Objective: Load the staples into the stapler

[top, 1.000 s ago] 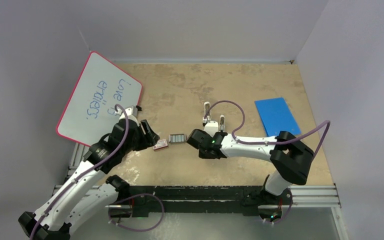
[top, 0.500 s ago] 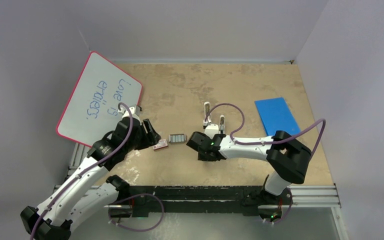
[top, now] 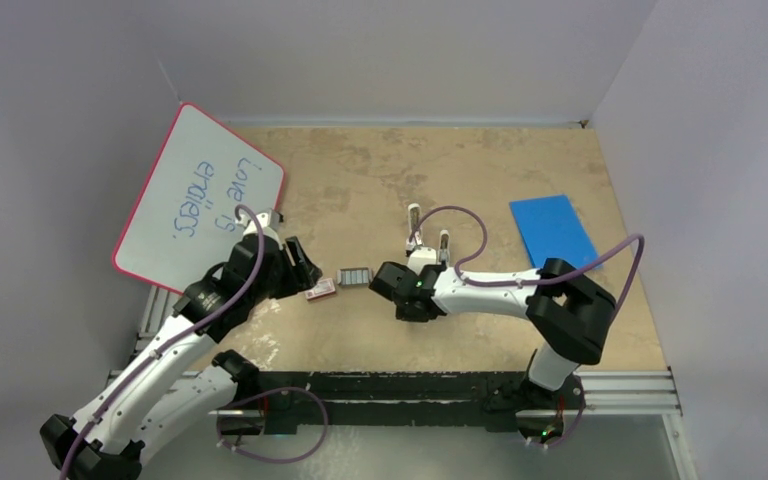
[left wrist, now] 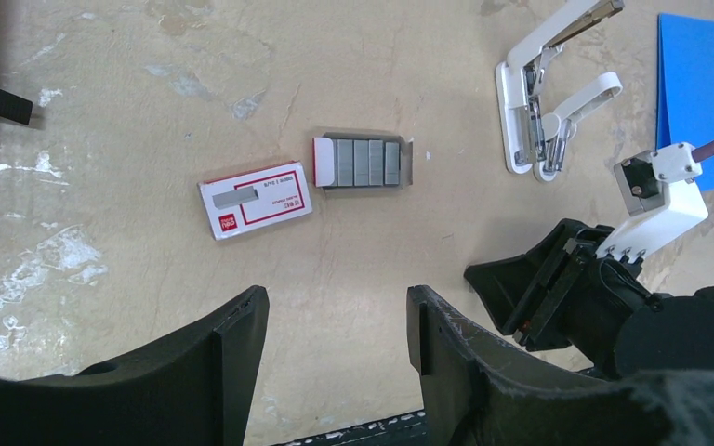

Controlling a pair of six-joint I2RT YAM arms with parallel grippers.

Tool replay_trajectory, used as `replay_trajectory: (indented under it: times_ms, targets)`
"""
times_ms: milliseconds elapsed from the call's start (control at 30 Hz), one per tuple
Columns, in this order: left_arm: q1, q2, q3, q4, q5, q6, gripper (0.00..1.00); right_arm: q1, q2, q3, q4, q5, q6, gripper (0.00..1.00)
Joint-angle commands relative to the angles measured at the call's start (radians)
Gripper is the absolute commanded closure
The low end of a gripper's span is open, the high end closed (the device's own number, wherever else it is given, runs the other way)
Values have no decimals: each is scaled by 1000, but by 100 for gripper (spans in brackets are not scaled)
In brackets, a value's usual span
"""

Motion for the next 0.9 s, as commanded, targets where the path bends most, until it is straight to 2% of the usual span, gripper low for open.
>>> replay_trajectory:
  times_ms: [0, 367, 867]
  targets:
    - [5, -16, 14, 38, 4, 16, 44, 7, 17, 27, -56, 7, 31, 73]
    - [4, -23, 6, 44, 8, 15, 44, 15, 23, 47, -91, 12, 36, 73]
    - [4, -35, 7, 33, 4, 13, 44, 15, -3, 10, 12, -6, -58, 74]
